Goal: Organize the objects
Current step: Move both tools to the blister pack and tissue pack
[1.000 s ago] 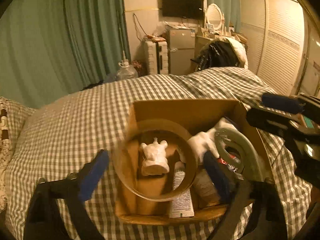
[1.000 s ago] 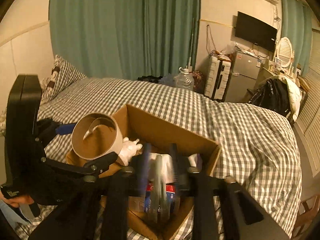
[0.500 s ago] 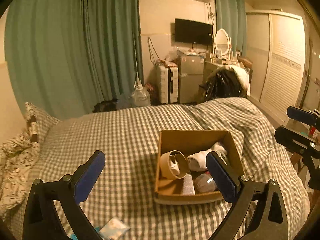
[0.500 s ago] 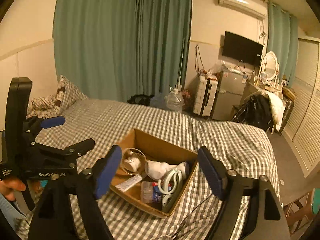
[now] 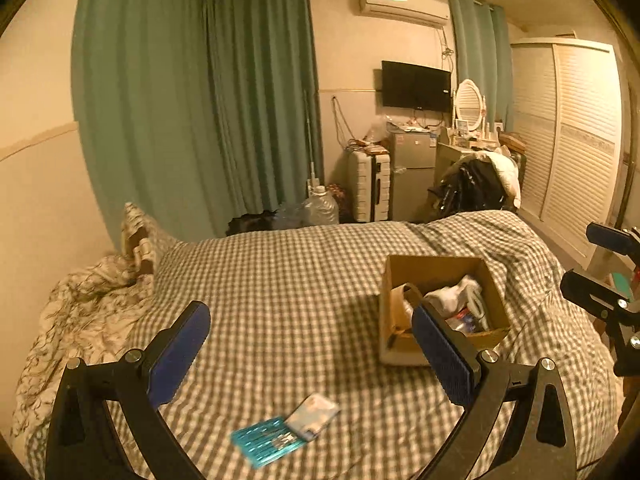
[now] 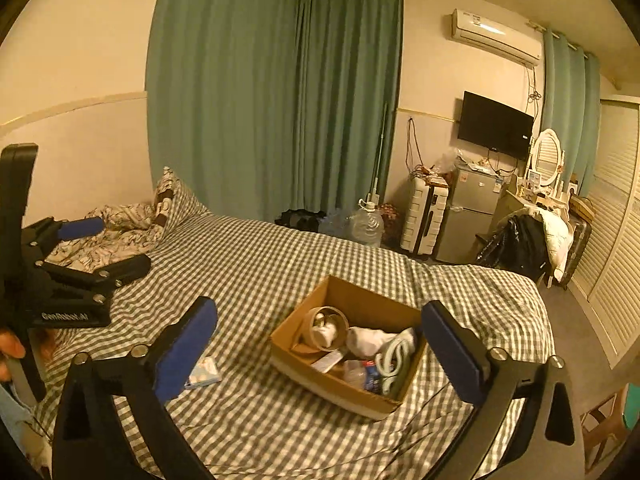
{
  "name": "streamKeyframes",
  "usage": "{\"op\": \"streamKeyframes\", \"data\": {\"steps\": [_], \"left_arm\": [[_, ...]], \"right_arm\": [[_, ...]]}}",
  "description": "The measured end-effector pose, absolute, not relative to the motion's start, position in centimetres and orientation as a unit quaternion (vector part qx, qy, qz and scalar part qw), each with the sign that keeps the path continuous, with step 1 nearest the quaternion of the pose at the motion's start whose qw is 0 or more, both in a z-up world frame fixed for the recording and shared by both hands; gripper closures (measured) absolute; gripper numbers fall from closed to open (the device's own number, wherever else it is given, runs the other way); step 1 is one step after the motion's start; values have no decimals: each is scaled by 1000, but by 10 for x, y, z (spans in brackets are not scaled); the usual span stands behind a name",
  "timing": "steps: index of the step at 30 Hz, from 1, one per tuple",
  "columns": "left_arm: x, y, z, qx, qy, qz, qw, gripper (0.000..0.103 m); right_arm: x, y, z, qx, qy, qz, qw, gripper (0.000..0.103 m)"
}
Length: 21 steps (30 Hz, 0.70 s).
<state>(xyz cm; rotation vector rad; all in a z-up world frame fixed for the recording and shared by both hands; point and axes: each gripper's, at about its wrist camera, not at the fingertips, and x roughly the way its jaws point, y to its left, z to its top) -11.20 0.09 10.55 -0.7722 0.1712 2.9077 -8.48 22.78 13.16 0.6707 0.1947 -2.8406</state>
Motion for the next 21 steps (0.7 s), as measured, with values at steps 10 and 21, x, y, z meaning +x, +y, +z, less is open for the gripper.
{"op": "streamKeyframes", "data": {"steps": [10,21], "left_arm": [[-97,-53,33,-280,64,958,1,0],[-138,-64,-93,-390,80,917,-19,0]], "right_arm": [[-96,175,66,266,75,-953,124,0],[-143,129,-22,323,97,-928,159,0]]}}
